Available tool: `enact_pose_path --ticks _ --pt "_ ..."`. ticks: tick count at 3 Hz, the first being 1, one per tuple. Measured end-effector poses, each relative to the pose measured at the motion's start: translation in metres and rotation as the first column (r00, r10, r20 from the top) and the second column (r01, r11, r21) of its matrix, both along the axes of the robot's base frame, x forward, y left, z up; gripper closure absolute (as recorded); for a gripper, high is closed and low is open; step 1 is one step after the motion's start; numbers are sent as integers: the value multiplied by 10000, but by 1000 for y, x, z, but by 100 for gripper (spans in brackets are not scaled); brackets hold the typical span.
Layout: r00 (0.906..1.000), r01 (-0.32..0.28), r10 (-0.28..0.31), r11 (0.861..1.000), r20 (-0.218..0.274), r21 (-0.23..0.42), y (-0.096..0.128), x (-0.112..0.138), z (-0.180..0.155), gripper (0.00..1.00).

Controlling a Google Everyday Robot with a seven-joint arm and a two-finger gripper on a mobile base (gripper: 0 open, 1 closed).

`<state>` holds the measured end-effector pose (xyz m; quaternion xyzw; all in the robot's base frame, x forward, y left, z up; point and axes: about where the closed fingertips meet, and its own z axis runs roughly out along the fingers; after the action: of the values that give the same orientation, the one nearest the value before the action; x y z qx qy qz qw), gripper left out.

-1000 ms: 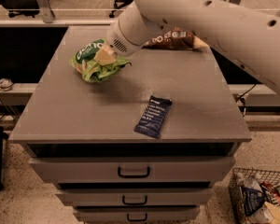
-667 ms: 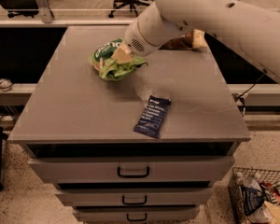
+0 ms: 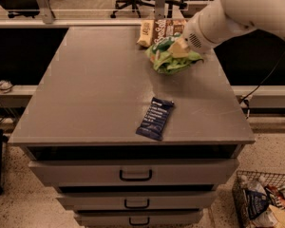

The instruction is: Move green rice chip bag near brown chip bag

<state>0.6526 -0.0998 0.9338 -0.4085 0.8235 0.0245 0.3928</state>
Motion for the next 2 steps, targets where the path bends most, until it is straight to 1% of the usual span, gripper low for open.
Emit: enact_pose_path --ticks 1,2 --pt "9894 1450 -1449 9892 95 -232 -60 2 1 100" --pt "9689 2470 -2466 9686 184 -287 -102 3 0 100"
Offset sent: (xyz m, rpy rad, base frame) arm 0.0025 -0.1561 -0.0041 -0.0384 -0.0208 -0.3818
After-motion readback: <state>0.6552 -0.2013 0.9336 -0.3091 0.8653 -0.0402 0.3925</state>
